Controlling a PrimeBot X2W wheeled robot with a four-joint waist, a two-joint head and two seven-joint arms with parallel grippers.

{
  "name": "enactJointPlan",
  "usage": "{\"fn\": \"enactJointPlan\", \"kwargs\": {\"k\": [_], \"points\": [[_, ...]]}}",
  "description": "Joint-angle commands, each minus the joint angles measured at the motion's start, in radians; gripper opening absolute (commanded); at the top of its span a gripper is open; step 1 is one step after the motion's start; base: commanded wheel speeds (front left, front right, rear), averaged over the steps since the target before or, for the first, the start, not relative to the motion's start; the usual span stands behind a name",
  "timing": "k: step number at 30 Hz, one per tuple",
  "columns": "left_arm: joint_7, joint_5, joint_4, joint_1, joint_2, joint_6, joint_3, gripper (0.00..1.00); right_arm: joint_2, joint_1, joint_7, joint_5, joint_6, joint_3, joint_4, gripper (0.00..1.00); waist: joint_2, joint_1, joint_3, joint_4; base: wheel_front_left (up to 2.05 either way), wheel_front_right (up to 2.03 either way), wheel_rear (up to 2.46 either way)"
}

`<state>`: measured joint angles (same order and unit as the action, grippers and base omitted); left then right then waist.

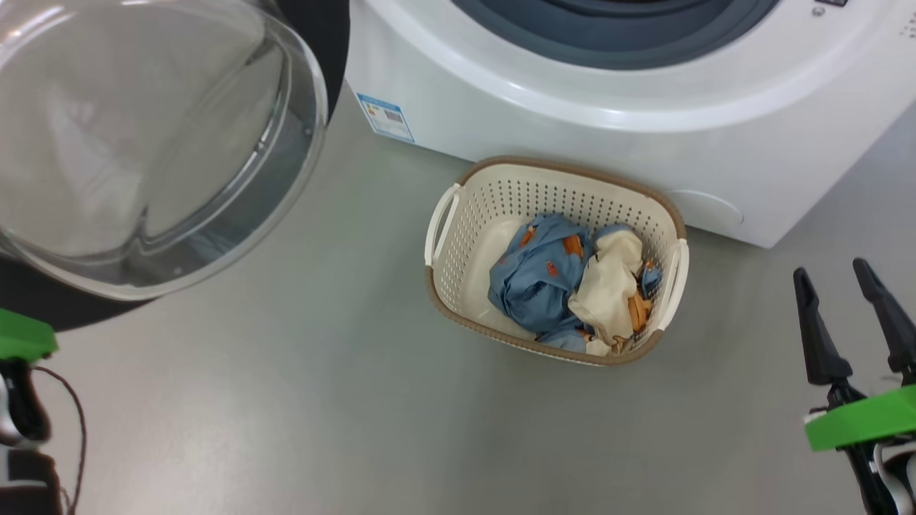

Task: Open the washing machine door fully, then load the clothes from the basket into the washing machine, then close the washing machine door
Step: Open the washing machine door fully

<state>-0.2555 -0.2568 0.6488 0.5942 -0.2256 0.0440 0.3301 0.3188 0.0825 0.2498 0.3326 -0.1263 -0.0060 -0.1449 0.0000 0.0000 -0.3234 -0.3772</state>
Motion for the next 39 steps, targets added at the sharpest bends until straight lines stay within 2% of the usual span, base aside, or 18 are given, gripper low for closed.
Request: {"fn": "enactJointPlan", "kwargs": {"k": [1, 14, 21, 29, 39], "points": [[-0.006, 0.016, -0.007, 0.039, -0.073, 0.002, 0.046, 0.00, 0.023, 0.036, 0.012, -0.016, -0.004, 0.020, 0.026, 1.00, 0.0000, 0.0000, -0.024, 0.004, 0.00, 0.00, 0.00], [-0.006, 0.067, 0.089, 0.139, -0.118, -0.025, 0.144, 0.00, 0.048, 0.091, 0.012, -0.018, -0.004, 0.034, 0.034, 1.00, 0.0000, 0.0000, -0.106, 0.029, 0.00, 0.00, 0.00], [-0.006, 0.094, 0.109, 0.157, -0.121, -0.037, 0.167, 0.00, 0.047, 0.098, 0.012, -0.017, -0.004, 0.033, 0.027, 1.00, 0.0000, 0.0000, -0.100, 0.034, 0.00, 0.00, 0.00], [-0.006, 0.110, 0.111, 0.145, -0.101, -0.068, 0.184, 0.00, 0.033, 0.090, 0.012, -0.018, -0.004, 0.033, 0.020, 1.00, 0.0000, 0.0000, -0.065, 0.026, 0.00, 0.00, 0.00], [-0.006, 0.133, 0.041, 0.034, -0.022, -0.127, 0.190, 0.00, 0.007, 0.058, 0.012, -0.015, -0.004, 0.038, 0.009, 1.00, 0.0000, 0.0000, 0.017, 0.010, 0.00, 0.00, 0.00]]}}
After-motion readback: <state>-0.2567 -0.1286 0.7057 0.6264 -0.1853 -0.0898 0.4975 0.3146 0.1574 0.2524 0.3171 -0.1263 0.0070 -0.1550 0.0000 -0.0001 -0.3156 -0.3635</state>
